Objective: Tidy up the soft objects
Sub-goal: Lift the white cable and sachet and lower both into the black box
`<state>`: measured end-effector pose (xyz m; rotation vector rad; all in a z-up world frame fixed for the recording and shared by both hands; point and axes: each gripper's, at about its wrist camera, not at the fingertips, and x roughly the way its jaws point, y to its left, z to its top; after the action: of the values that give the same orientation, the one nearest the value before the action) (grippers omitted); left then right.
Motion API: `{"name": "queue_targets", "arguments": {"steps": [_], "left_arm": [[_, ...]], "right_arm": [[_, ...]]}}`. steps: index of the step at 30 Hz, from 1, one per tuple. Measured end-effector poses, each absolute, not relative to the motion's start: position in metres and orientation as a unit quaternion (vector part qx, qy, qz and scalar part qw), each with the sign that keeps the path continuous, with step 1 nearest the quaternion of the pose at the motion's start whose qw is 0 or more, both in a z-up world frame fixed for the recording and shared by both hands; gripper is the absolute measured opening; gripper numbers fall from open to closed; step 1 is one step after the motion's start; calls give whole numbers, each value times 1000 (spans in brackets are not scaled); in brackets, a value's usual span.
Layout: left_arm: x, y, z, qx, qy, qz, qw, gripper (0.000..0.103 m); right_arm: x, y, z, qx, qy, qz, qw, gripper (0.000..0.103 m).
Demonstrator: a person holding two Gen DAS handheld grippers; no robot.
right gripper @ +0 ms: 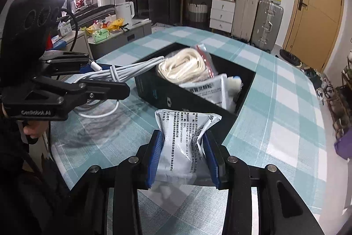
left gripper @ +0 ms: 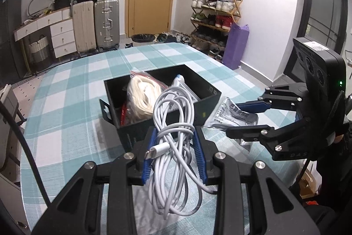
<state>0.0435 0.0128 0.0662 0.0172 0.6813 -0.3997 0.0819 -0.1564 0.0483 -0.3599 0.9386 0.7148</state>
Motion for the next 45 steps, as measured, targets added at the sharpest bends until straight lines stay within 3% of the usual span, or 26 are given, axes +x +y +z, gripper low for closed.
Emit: {"name": "queue_targets", "arguments": {"steps": [27,45], "left_arm": [[71,20,84,-16,289,-129,949,32],[116,39,72,-58,301,-86,948,32]], "right_arm": [[98,-162,83,-120,376,317,862,39],[137,-154,68,-74,372,315,870,39]]}}
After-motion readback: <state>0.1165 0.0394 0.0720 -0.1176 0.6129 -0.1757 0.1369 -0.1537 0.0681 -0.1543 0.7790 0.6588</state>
